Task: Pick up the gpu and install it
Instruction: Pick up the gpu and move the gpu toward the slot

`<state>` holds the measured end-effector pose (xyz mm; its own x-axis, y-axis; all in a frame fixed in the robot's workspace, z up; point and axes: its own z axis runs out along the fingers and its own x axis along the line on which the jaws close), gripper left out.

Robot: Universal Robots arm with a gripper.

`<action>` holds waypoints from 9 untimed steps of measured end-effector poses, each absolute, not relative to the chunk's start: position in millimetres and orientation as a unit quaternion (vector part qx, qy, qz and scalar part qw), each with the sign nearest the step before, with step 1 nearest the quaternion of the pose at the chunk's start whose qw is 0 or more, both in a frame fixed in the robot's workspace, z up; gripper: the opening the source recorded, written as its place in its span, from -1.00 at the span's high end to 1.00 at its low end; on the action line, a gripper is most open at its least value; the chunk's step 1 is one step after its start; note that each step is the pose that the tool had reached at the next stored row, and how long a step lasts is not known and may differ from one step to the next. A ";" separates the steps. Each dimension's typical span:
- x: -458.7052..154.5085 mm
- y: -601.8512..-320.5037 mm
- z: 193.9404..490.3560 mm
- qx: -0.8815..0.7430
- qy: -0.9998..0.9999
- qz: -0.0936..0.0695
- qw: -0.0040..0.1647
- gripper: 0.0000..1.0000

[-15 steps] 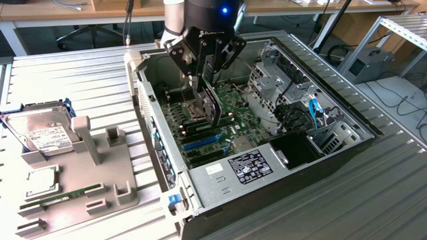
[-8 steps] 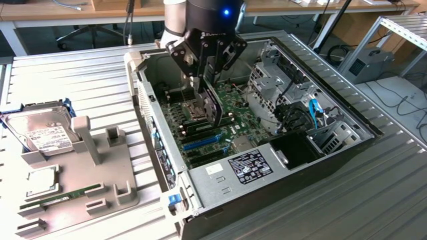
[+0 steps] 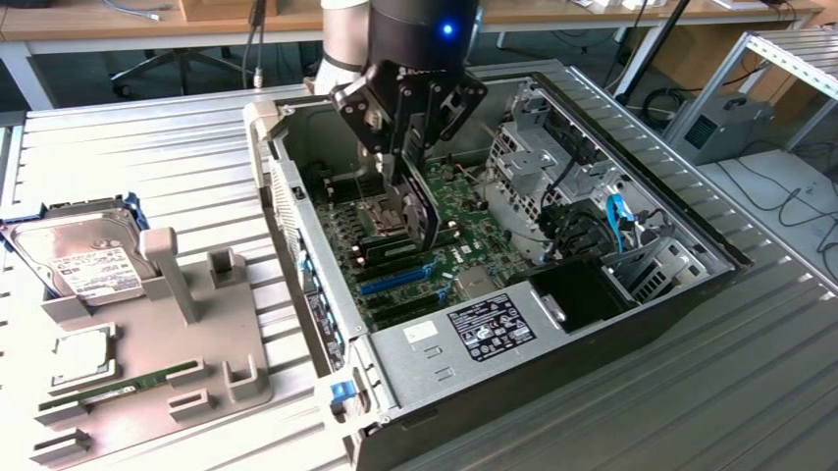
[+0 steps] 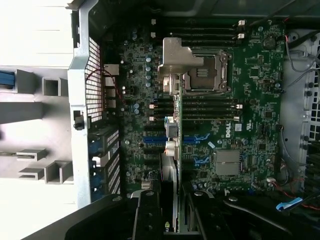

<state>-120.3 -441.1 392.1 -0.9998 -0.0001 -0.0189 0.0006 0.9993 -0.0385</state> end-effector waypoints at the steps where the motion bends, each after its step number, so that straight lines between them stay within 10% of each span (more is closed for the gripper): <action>1: -119.9 -441.1 391.7 0.000 1.000 -0.019 0.009 0.47; 9: -117.4 -441.1 388.6 0.000 1.000 -0.020 0.009 0.47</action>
<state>-117.4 -441.1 388.6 -0.9998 -0.0001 -0.0189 0.0006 0.9992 -0.0404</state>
